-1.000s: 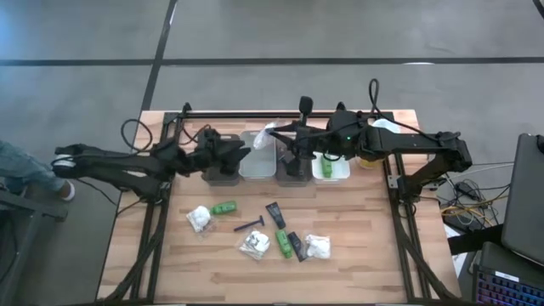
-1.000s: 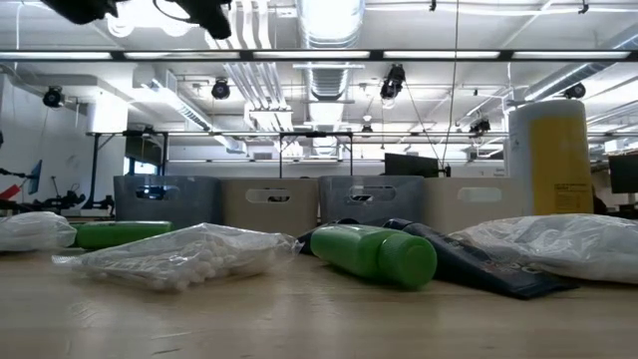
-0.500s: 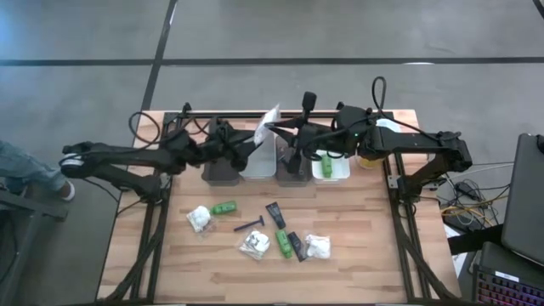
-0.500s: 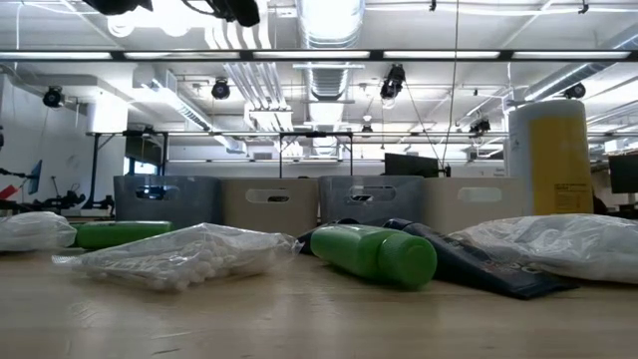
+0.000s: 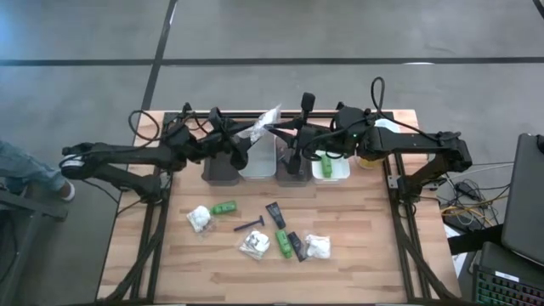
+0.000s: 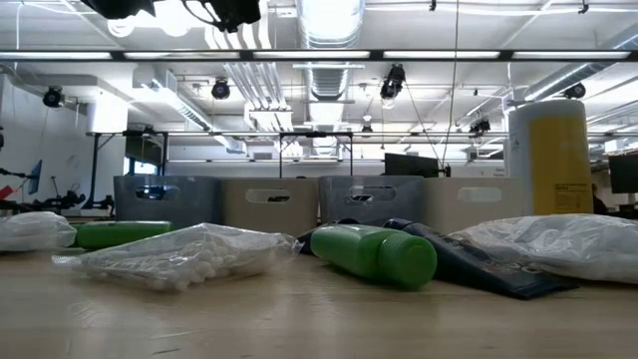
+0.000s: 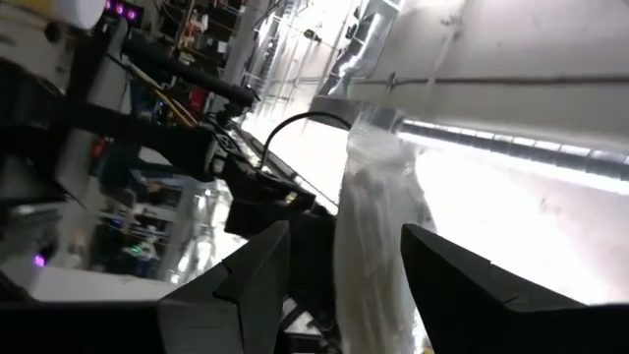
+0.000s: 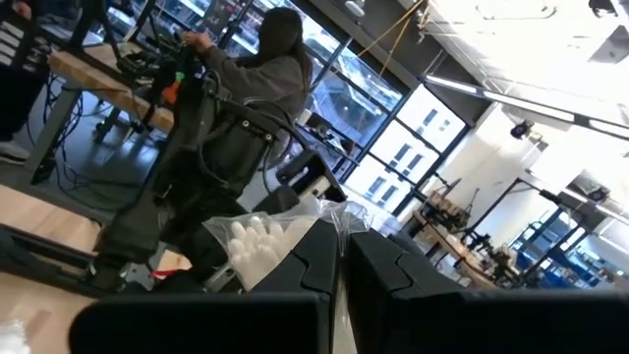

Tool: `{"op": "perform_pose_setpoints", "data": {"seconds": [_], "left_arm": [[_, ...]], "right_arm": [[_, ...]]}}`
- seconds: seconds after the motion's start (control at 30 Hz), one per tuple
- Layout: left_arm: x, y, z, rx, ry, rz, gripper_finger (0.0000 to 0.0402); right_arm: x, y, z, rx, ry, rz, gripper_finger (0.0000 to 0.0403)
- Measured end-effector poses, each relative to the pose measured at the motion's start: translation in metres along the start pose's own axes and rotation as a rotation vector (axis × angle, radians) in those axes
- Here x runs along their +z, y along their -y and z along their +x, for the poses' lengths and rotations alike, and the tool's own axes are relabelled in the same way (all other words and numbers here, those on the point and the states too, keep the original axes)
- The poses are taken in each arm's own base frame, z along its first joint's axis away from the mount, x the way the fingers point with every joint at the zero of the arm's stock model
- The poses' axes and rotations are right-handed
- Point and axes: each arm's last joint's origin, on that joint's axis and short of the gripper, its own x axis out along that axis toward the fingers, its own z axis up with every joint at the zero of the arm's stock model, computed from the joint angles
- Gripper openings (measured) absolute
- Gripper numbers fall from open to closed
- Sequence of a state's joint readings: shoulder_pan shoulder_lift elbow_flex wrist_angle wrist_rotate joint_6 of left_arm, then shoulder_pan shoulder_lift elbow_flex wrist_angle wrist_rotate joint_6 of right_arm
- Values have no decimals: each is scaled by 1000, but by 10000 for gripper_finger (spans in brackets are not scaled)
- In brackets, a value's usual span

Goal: Pick & Place Travel size toiletries
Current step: Put the white cotton pack into the gray bin

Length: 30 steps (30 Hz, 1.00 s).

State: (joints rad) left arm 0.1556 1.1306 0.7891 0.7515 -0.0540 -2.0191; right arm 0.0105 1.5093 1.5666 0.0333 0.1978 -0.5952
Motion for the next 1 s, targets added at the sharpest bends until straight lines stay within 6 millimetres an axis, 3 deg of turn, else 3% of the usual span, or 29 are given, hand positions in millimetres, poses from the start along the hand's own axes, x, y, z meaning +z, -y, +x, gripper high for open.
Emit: {"op": "perform_pose_setpoints", "data": {"seconds": [0.57,0.77,1.0], "left_arm": [[3,2,0,-8,10,-41,202],[3,2,0,-15,25,128,202],[3,2,0,-12,30,186,202]], "right_arm": [[-17,-16,14,44,-40,93,8],[-17,-16,14,42,-48,117,8],[-17,-15,13,30,-56,120,8]]}}
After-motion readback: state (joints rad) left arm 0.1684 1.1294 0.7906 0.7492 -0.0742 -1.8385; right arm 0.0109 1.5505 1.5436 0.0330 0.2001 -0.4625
